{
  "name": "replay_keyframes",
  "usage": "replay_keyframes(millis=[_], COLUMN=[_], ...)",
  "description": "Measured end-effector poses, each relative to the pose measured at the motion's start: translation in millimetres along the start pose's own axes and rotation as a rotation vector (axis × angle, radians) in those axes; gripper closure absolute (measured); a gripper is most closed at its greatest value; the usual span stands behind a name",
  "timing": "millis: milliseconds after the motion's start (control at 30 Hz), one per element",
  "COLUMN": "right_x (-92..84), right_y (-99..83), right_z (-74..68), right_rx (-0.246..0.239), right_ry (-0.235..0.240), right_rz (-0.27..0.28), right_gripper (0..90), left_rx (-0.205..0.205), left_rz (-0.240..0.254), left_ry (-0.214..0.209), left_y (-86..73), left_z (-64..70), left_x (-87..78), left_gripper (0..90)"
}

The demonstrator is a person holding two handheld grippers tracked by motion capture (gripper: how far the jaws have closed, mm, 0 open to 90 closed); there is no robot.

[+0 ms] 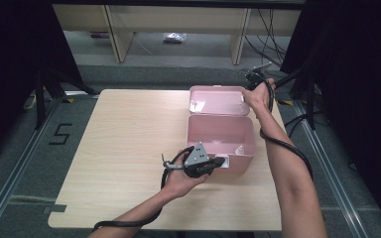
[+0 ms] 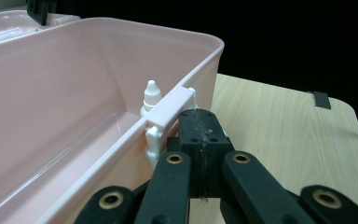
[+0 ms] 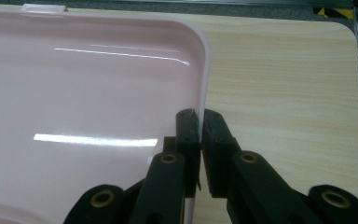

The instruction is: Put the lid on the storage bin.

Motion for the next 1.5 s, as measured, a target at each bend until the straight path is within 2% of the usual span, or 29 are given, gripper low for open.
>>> replay_keyframes(millis=[100,133,200,233,267,300,400,433,500,533,567,600,633,767,833,900,933,967,1033,1067,1100,1133,1167,1233,1300,1333,1433,1467,1500], right_x=[-2.0,-3.1,-4.5,-7.0,-7.0,-8.5,-13.5,-16.1,-17.5,-18.4,-20.7,-20.9,-22.0,-26.7,-29.4,-32.3,-32.6,-32.6,-36.4,-38.3,-38.9,-40.3,-41.1,-43.5,-45.2,-46.2,-49.6,-50.4,-51.4], right_y=[0.7,0.7,0.3,1.4,1.4,1.1,3.0,2.2,3.4,3.6,2.5,3.5,3.6,3.8,3.0,2.6,3.2,3.2,2.7,3.4,2.9,3.3,3.6,3.2,3.1,2.5,1.7,1.0,1.1], right_z=[2.2,-2.4,-2.1,0.7,0.7,-1.1,0.4,-2.7,-0.2,-0.3,-3.9,-1.1,-1.1,-1.4,-3.9,-4.5,-3.2,-3.2,-5.2,-3.4,-5.6,-3.9,-3.5,-4.1,-3.4,-4.4,-3.3,-4.9,-4.0], right_rx=[-0.039,0.019,0.012,-0.041,-0.041,-0.017,-0.056,-0.013,-0.056,-0.058,-0.004,-0.048,-0.052,-0.059,-0.028,-0.025,-0.049,-0.049,-0.028,-0.065,-0.035,-0.068,-0.077,-0.065,-0.076,-0.060,-0.083,-0.063,-0.079], right_ry=[-0.009,0.002,-0.001,-0.005,-0.005,-0.001,-0.002,0.001,0.002,0.003,0.005,0.003,0.009,0.012,0.011,0.009,0.011,0.011,0.017,0.016,0.020,0.018,0.015,0.019,0.020,0.023,0.022,0.026,0.026], right_rz=[0.027,0.030,0.024,0.049,0.049,0.044,0.076,0.070,0.087,0.093,0.081,0.096,0.101,0.116,0.111,0.119,0.131,0.131,0.134,0.151,0.156,0.159,0.169,0.170,0.181,0.183,0.196,0.198,0.202], right_gripper=[87.1,87.1,87.1,87.2,87.2,87.4,87.7,87.7,87.8,87.8,88.0,88.0,88.0,88.1,88.2,88.2,88.3,88.3,88.4,88.4,88.4,88.5,88.5,88.6,88.7,88.7,88.8,88.9,88.9], left_rx=[0.000,0.000,0.000,-0.002,-0.002,-0.001,0.001,0.001,0.000,0.003,0.003,0.003,0.003,0.003,0.002,0.003,0.002,0.002,0.003,0.006,0.006,0.006,0.005,0.005,0.003,0.004,0.002,0.001,0.001], left_rz=[0.000,0.001,0.000,0.002,0.002,0.003,0.004,0.003,0.003,0.002,0.002,0.002,0.001,0.001,0.002,0.001,0.002,0.002,0.000,-0.001,-0.002,-0.002,-0.002,-0.004,-0.004,-0.003,-0.002,-0.002,-0.002], left_ry=[0.001,0.001,0.002,0.002,0.002,0.001,0.001,0.001,0.000,0.001,0.001,0.000,0.000,0.001,0.002,0.002,0.003,0.003,0.003,0.003,0.003,0.003,0.003,0.002,0.002,0.002,0.001,0.001,0.001], left_y=[0.0,0.0,0.0,0.0,0.0,0.1,0.2,0.2,0.1,0.2,0.2,0.1,0.2,0.4,0.4,0.4,0.4,0.4,0.6,0.7,0.7,0.7,0.8,0.8,0.8,0.8,0.8,0.9,0.9], left_z=[0.1,0.2,0.3,0.5,0.5,0.5,0.7,0.7,0.9,0.7,0.7,0.7,0.7,0.9,0.8,0.9,0.9,0.9,0.5,0.4,0.4,0.4,0.3,0.2,0.1,0.1,0.0,0.0,0.0], left_x=[0.1,0.1,0.1,0.3,0.3,0.4,0.5,0.5,0.5,0.5,0.5,0.5,0.5,0.5,0.5,0.6,0.6,0.6,0.5,0.7,0.7,0.7,0.7,0.7,0.7,0.8,0.9,1.0,1.0], left_gripper=[90.0,90.0,90.0,90.0,90.0,90.0,90.0,90.0,90.0,90.0,90.0,90.0,90.0,90.0,90.0,90.0,90.0,90.0,90.0,90.0,90.0,90.0,90.0,90.0,90.0,90.0,90.0,90.0,90.0])
Point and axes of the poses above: each handheld gripper's, and its own axes: x roughly forward along the jaws, y roughly out of its top, z roughly to its right, the point moved 2 cm from there along x, roughly forward along the jaws, and after that the axes turned 1 degree about x, right-handed, at the moved point
